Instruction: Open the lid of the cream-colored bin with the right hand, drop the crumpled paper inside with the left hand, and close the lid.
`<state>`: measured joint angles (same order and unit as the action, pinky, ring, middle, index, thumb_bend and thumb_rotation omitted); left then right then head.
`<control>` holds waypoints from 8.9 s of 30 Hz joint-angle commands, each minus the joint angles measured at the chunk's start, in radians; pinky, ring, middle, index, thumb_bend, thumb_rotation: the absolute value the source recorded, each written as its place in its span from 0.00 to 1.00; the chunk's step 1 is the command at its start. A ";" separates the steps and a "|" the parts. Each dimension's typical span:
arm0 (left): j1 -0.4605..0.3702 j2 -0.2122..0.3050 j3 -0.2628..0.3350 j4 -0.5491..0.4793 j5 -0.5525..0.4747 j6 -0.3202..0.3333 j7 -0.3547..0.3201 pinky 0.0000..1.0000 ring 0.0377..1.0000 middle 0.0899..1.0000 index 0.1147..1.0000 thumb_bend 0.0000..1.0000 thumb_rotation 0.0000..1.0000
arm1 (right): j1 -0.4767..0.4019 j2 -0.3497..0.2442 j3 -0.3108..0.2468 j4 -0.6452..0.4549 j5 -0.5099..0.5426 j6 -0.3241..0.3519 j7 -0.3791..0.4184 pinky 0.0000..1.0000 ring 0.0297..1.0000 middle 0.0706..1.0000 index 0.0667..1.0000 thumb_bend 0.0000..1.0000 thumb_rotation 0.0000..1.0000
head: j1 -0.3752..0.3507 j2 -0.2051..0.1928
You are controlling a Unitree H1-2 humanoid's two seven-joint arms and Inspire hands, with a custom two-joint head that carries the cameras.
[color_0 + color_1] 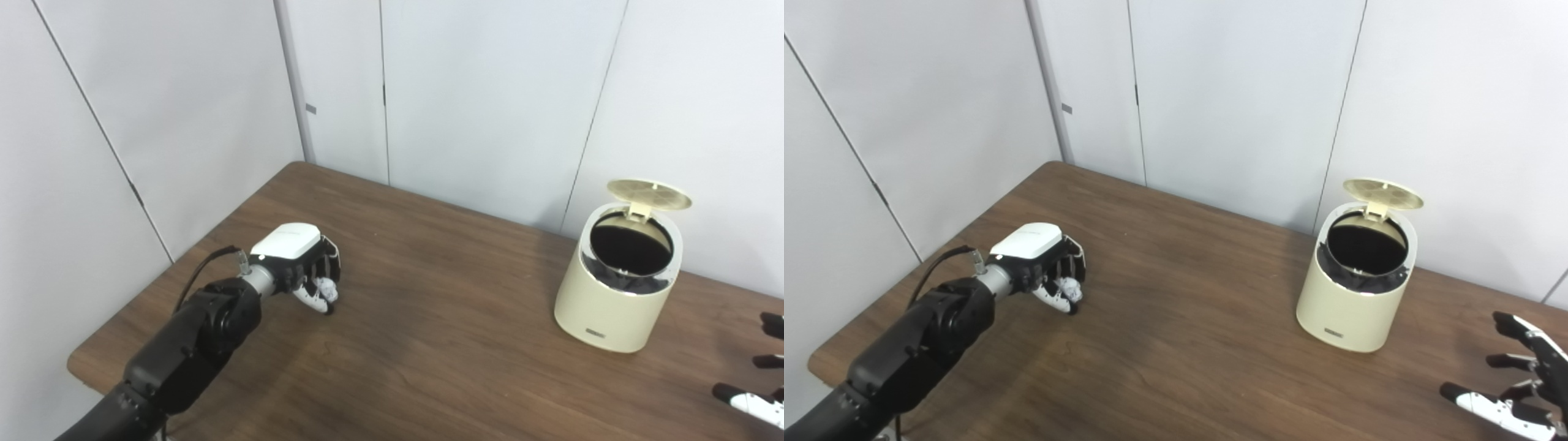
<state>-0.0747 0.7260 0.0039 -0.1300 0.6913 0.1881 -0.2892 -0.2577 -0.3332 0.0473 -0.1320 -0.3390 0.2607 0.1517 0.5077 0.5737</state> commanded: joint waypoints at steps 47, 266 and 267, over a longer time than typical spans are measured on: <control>-0.480 -0.255 -0.135 -0.156 -0.018 -0.160 -0.085 0.37 0.37 0.40 0.45 0.52 0.00 | -0.070 0.071 0.073 0.083 -0.086 -0.045 -0.062 0.58 0.75 0.86 0.86 0.76 0.13 | -0.458 -0.065; -0.140 -0.632 -0.042 0.228 -0.437 -0.363 0.403 0.51 0.59 0.65 0.67 0.65 0.03 | -0.412 -0.001 0.121 0.035 -0.166 -0.069 0.058 0.70 0.82 0.89 0.88 0.72 0.35 | -0.572 -0.163; -0.140 -0.635 -0.041 0.229 -0.438 -0.363 0.404 0.51 0.59 0.64 0.66 0.64 0.01 | -0.418 -0.003 0.125 0.035 -0.173 -0.062 0.064 0.70 0.83 0.90 0.89 0.72 0.36 | -0.572 -0.163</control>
<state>-0.1878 0.0947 -0.0373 0.1053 0.2468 -0.1556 0.1037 -0.6175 -0.3207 0.1749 -0.0749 -0.4995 0.1998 0.2093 -0.0629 0.4096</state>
